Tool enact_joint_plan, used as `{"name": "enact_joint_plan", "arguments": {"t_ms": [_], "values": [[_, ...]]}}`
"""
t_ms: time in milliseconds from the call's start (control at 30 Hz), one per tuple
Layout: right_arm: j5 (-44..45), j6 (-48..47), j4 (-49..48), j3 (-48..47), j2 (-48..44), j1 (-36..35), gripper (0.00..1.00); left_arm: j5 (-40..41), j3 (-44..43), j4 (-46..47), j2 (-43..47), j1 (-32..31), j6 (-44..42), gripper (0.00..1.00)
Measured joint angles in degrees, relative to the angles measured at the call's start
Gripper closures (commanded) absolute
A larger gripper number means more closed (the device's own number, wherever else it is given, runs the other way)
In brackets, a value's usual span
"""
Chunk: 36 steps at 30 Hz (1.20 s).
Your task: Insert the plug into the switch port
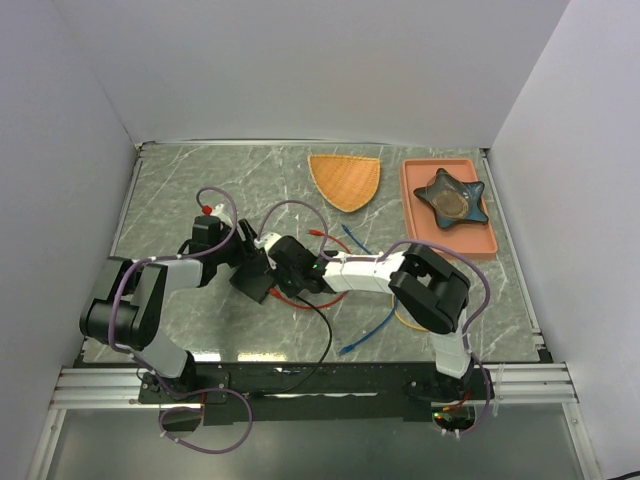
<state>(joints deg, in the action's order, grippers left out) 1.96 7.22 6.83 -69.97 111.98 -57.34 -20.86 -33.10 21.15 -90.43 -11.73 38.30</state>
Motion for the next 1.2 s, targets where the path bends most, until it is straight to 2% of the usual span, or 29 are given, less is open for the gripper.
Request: {"name": "enact_joint_plan", "arguments": {"t_ms": [133,267,433,467,533,633,733,767,833,867,900,1100,1200], "values": [[-0.7,0.0,-2.9,2.4,-1.0,0.3,1.0,0.7,-0.5,-1.7,0.7,-0.5,0.0,0.14],[-1.4,0.0,-5.1,4.7,-2.3,0.5,0.89,1.8,-1.0,-4.0,1.8,-1.3,0.3,0.07],[-0.2,-0.5,-5.0,5.2,-2.6,0.0,0.84,3.2,-2.7,-7.0,1.9,-2.2,0.7,0.01],[0.3,-0.5,-4.9,5.2,-2.7,-0.2,0.83,3.7,-3.1,-7.7,1.9,-2.4,1.0,0.04],[1.2,-0.7,-4.9,5.5,-2.9,-0.6,0.83,4.7,-3.9,-9.5,1.9,-2.8,1.6,0.04],[2.1,-0.2,-4.0,5.5,-3.1,-0.8,0.77,5.8,-4.8,-11.9,1.9,-3.0,2.0,0.04],[3.3,0.6,-2.5,5.5,-3.4,-1.0,0.68,6.8,-5.7,-14.2,1.9,-2.8,2.1,0.04],[4.0,0.9,-1.7,5.4,-3.5,-1.1,0.61,7.2,-5.9,-15.1,2.2,-2.6,2.1,0.04],[5.3,1.3,0.2,5.0,-3.7,-1.4,0.56,8.2,-6.0,-16.7,3.0,-2.0,2.0,0.04],[6.1,1.5,1.4,4.7,-3.8,-1.5,0.5,8.9,-6.0,-17.8,3.6,-1.6,2.0,0.04],[6.8,1.6,2.6,4.4,-3.9,-1.6,0.47,9.5,-6.0,-18.8,4.2,-1.3,1.9,0.04],[10.9,2.4,9.6,2.5,-4.8,-1.9,0.38,14.2,-5.0,-25.8,12.1,-0.3,1.7,0.04],[12.5,2.4,12.0,2.0,-6.6,-1.9,0.28,15.2,-4.7,-27.7,18.7,-0.3,1.6,0.04]]}}
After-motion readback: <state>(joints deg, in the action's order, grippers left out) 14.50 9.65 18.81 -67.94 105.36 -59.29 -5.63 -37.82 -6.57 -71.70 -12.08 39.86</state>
